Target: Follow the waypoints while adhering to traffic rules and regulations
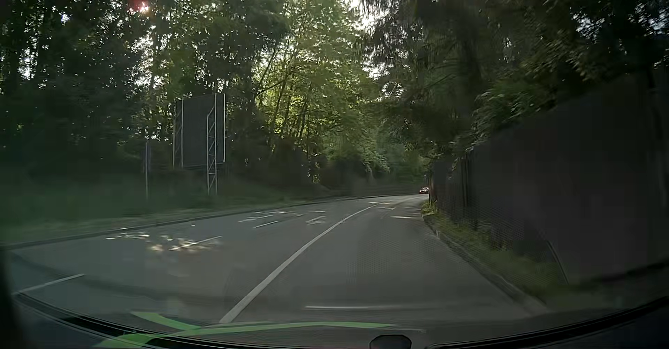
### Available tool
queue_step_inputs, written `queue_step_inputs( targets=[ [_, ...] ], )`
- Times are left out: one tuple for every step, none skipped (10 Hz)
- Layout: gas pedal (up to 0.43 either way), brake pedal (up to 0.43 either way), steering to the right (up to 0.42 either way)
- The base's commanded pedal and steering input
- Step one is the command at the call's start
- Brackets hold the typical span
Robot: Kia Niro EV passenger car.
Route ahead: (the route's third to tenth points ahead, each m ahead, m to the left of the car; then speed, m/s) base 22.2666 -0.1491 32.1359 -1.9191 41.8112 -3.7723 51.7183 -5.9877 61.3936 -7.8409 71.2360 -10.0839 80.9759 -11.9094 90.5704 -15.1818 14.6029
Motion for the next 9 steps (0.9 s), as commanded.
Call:
queue_step_inputs(
  targets=[
    [0.197, 0.000, 0.022],
    [0.197, 0.000, 0.026],
    [0.197, 0.000, 0.027],
    [0.197, 0.000, 0.026],
    [0.197, 0.000, 0.026],
    [0.197, 0.000, 0.026],
    [0.197, 0.000, 0.026],
    [0.197, 0.000, 0.026],
    [0.197, 0.000, 0.026]
  ],
)
